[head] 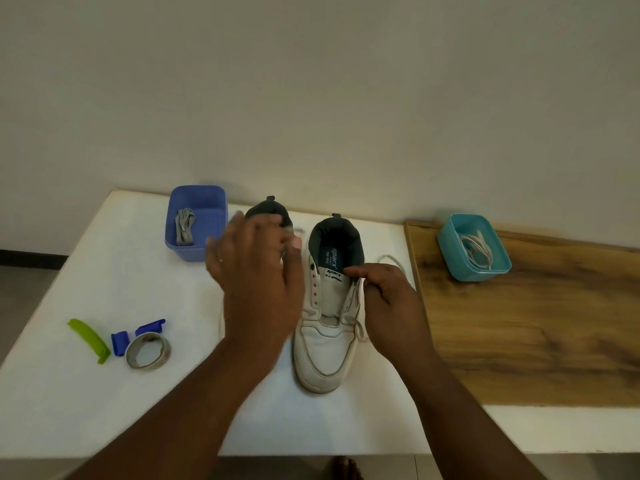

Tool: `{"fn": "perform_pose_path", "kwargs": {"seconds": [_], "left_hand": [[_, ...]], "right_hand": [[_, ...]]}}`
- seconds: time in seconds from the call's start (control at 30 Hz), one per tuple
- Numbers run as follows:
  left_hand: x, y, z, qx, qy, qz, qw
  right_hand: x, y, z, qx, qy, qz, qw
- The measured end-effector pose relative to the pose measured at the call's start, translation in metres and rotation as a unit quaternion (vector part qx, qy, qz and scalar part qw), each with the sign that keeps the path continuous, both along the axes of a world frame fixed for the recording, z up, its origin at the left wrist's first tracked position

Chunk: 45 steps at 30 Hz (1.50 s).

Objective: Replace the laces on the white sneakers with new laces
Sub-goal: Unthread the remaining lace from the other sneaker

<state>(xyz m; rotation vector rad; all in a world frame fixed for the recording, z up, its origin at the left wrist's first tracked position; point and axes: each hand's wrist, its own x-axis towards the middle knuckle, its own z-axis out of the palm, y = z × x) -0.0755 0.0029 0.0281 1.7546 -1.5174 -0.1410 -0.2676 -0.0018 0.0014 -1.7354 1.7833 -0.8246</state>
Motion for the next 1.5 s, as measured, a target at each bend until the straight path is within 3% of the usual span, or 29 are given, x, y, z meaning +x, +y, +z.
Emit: {"fn": "perform_pose_path", "kwargs": {"seconds": [0.07,0.17,0.3,0.37,0.57,0.83,0.97,1.13,1.3,1.5], "left_hand": [[0.009,-0.002,0.001,-0.025,0.018,0.041,0.999],[0.005,0.001,-0.002,-0.002,0.03,0.004,1.0],[-0.001,0.002,0.004,-0.034,0.165,-0.038,0.985],[0.002,0.001,0.005,-0.039,0.19,-0.039,0.98],[0.006,0.003,0.0,-0.007,0.127,-0.049,0.991],[0.003,0.003,-0.001,0.028,0.09,-0.022,0.995],[0.003,0.0,-0.005,0.049,0.017,-0.07,0.996],[-0.007,0.002,-0.019,0.162,-0.101,-0.102,0.976],[-0.006,0.003,-0.017,0.2,-0.133,-0.118,0.963],[-0.004,0.003,-0.017,0.192,-0.081,-0.099,0.973]], "right_hand": [[0.0,0.0,0.001,0.01,-0.004,-0.001,1.0],[0.001,0.0,0.003,0.015,-0.005,0.001,1.0],[0.003,0.002,0.006,0.009,-0.004,0.007,1.0],[0.005,0.004,0.007,-0.007,0.005,0.013,1.0],[0.011,0.006,0.016,-0.012,0.025,0.036,0.999],[0.018,0.012,0.027,0.003,0.165,0.105,0.981],[0.021,0.015,0.025,0.04,0.233,0.129,0.963],[0.024,0.015,0.024,0.016,0.246,0.14,0.959],[0.022,0.015,0.02,-0.006,0.238,0.12,0.964],[0.027,0.016,0.02,0.007,0.243,0.157,0.957]]}}
